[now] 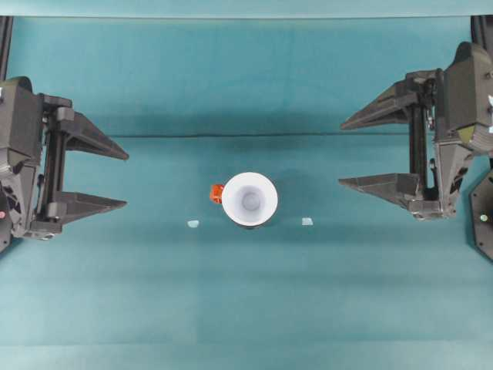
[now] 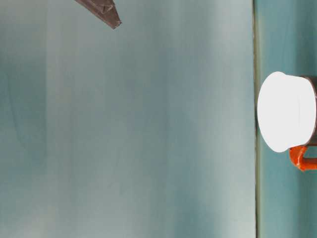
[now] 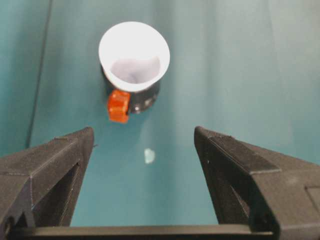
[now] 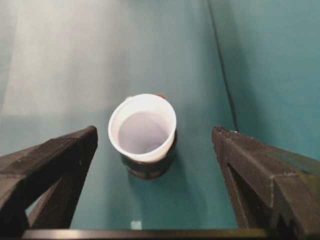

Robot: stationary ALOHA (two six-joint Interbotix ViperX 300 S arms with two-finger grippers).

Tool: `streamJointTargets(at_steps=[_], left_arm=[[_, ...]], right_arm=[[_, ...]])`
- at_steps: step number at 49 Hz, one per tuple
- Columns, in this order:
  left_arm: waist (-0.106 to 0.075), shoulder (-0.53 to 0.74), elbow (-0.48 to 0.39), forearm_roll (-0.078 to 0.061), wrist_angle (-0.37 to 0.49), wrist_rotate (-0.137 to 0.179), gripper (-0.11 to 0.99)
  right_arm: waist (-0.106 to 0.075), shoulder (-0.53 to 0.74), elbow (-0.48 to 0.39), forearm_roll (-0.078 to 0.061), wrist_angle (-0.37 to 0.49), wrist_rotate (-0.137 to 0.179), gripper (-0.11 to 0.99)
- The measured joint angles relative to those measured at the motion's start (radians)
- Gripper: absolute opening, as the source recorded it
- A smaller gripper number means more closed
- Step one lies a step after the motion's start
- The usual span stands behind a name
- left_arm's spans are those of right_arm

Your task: Put the paper cup into the moved red handle cup holder.

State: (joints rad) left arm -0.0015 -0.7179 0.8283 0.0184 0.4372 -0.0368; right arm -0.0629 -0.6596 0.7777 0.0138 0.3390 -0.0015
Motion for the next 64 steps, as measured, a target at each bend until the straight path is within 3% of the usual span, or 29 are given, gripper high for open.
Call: streamJointTargets(at_steps=[64], left_arm=[[-0.002, 0.000, 0.000, -0.002, -0.002, 0.000, 0.89]], right_arm=[[0.000, -0.005, 0.023, 0.000, 0.000, 0.000, 0.82]])
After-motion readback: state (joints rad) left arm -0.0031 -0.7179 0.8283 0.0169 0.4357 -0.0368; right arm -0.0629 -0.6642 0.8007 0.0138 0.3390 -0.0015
